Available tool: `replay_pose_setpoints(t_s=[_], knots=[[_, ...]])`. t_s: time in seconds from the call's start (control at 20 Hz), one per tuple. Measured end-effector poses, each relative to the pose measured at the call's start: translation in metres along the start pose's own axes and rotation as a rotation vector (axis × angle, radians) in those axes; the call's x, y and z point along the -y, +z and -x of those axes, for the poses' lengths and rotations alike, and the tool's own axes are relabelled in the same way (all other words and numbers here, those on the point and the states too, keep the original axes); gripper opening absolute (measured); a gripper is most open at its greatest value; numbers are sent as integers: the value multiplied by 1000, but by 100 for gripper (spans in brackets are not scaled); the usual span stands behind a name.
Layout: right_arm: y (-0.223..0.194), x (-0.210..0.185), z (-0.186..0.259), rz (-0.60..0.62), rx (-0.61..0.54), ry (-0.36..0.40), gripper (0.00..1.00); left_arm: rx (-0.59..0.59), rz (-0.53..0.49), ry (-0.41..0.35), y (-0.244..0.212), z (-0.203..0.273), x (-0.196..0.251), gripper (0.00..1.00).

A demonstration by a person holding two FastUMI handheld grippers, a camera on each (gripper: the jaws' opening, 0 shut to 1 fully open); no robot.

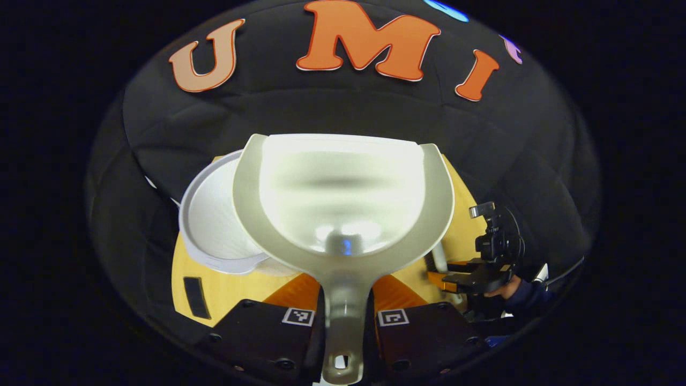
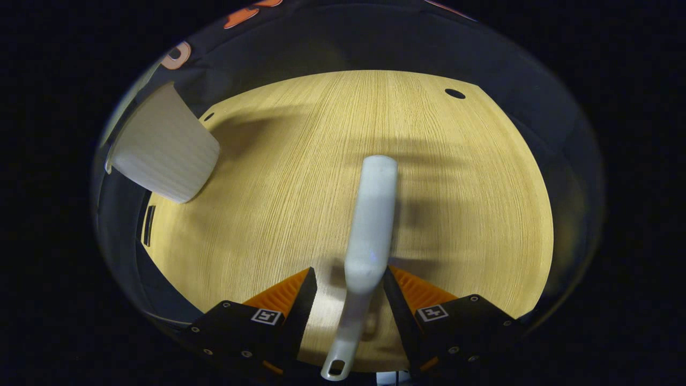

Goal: Pick up the small broom and dustpan from the desktop, sweep the trash into the dustpan with the broom, and then empty the trash into the garbage bin.

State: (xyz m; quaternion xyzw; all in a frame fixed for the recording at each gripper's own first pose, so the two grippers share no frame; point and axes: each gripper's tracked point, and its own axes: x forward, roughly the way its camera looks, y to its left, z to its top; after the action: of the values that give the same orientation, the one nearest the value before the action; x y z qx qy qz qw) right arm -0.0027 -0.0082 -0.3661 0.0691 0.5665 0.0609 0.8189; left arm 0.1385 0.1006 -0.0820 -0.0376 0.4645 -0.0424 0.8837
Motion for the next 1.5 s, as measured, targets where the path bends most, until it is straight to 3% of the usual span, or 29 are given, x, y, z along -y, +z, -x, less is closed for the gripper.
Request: replay_pose_setpoints(t_s=[0.15,0.4,0.8,0.9,1.05,1.5], knots=[[-4,3,4,-9,1,-2,77,-20,16,-38,-20,-20,35,28],[-10,2,1,9,-12,-11,77,-119,-41,-54,-69,-59,71,28],[-20,2,-1,12,-21,-21,78,-270,-21,36,-149,-146,64,29],[-22,-1,1,15,-21,-24,85,-303,6,31,-162,-159,69,29],[-24,-1,-2,29,-22,-29,95,-343,37,51,-167,-172,72,29],[-25,0,-1,15,-12,-26,95,-369,105,78,-135,-192,71,35]])
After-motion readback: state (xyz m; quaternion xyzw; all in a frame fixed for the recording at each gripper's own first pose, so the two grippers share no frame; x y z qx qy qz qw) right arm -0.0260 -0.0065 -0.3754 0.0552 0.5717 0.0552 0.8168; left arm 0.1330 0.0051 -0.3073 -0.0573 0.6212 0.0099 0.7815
